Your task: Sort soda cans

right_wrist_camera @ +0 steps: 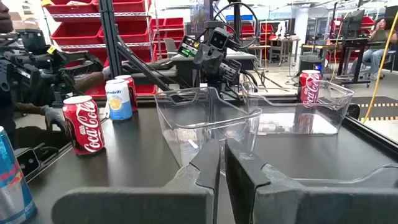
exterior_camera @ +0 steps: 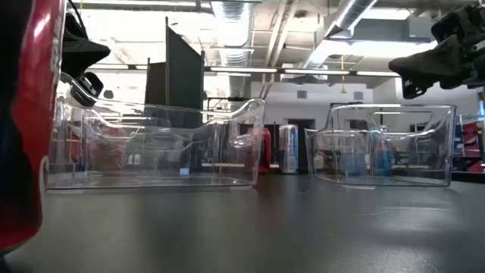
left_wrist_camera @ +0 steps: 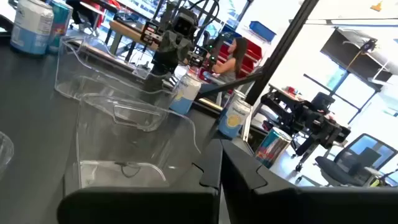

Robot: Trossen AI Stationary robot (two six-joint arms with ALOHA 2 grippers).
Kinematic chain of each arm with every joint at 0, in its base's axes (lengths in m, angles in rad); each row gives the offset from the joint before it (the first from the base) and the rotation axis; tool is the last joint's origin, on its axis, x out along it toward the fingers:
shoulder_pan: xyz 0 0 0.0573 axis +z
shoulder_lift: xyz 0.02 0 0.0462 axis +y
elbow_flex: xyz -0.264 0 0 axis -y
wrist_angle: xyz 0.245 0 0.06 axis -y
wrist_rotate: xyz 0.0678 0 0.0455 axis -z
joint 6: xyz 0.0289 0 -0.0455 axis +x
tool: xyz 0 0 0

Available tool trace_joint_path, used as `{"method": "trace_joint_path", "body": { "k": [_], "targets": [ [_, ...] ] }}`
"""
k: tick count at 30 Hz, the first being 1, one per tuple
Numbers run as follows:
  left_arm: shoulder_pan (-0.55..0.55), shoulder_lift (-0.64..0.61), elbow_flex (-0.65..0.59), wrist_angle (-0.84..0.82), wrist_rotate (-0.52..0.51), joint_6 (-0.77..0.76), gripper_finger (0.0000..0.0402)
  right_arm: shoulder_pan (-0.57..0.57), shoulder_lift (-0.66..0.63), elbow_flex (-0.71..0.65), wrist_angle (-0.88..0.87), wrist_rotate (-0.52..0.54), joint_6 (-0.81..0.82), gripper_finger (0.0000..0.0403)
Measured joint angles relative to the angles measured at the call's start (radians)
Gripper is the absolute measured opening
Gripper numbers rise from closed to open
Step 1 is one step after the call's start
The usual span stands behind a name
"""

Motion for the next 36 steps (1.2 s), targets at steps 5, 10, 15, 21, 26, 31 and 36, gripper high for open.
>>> {"method": "trace_joint_path", "body": {
  "k": [5,10,15,21,26,31,36],
  "targets": [
    [0.0,0.0,0.0,0.0,0.0,0.0,0.0,0.0,0.0,0.0,0.0,0.0,0.0,0.0047],
    [0.0,0.0,0.0,0.0,0.0,0.0,0.0,0.0,0.0,0.0,0.0,0.0,0.0,0.0047],
    [0.0,0.0,0.0,0.0,0.0,0.0,0.0,0.0,0.0,0.0,0.0,0.0,0.0,0.0047],
    [0.0,0.0,0.0,0.0,0.0,0.0,0.0,0.0,0.0,0.0,0.0,0.0,0.0,0.0047],
    [0.0,0.0,0.0,0.0,0.0,0.0,0.0,0.0,0.0,0.0,0.0,0.0,0.0,0.0047],
    [0.0,0.0,0.0,0.0,0.0,0.0,0.0,0.0,0.0,0.0,0.0,0.0,0.0,0.0047],
    [0.0,0.0,0.0,0.029,-0.052,0.0,0.0,0.0,0.0,0.0,0.0,0.0,0.0,0.0047]
  ]
}}
